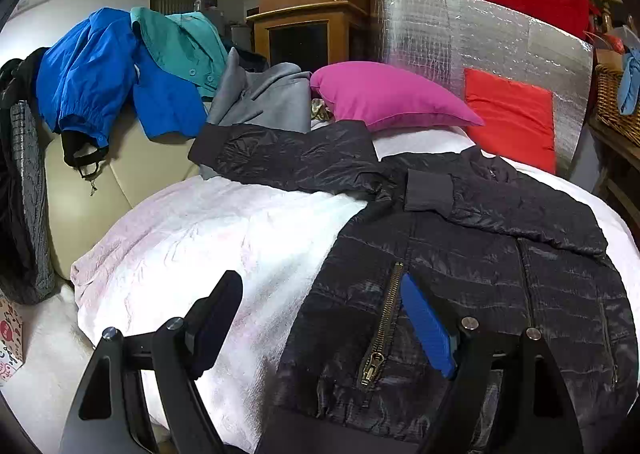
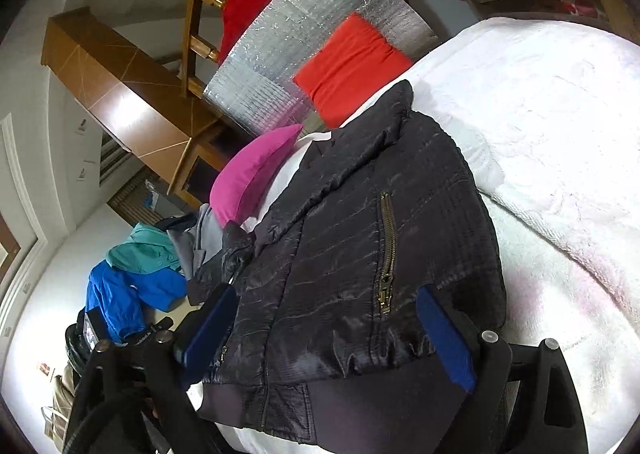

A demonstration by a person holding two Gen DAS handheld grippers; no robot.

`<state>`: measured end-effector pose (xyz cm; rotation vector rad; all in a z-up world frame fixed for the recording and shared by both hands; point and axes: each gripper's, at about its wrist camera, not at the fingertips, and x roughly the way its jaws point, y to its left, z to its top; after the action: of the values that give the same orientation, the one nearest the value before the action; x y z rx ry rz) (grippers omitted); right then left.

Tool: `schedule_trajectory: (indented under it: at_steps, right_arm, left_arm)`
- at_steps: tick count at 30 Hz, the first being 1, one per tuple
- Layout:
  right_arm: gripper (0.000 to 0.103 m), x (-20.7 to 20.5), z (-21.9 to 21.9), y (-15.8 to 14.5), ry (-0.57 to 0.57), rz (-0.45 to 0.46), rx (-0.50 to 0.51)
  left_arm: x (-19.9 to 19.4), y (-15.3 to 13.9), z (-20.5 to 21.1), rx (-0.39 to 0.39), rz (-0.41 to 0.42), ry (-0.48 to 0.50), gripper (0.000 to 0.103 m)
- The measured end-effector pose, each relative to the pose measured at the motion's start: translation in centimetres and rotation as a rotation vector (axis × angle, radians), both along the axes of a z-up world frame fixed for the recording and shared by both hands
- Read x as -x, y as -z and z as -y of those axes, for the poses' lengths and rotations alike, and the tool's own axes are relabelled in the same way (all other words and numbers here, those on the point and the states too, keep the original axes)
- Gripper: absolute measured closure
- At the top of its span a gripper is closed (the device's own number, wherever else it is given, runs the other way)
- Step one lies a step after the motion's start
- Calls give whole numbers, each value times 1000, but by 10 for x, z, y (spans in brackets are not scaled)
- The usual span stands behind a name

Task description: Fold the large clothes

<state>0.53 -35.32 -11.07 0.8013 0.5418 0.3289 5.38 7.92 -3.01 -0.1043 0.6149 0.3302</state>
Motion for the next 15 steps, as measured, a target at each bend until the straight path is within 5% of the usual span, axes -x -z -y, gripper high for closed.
schedule_trajectory:
  at_steps: [15]
  right_arm:
    - [10, 0, 2, 0, -6, 14, -8]
  left_arm:
    - [-3, 4, 8, -8, -16, 9, 21]
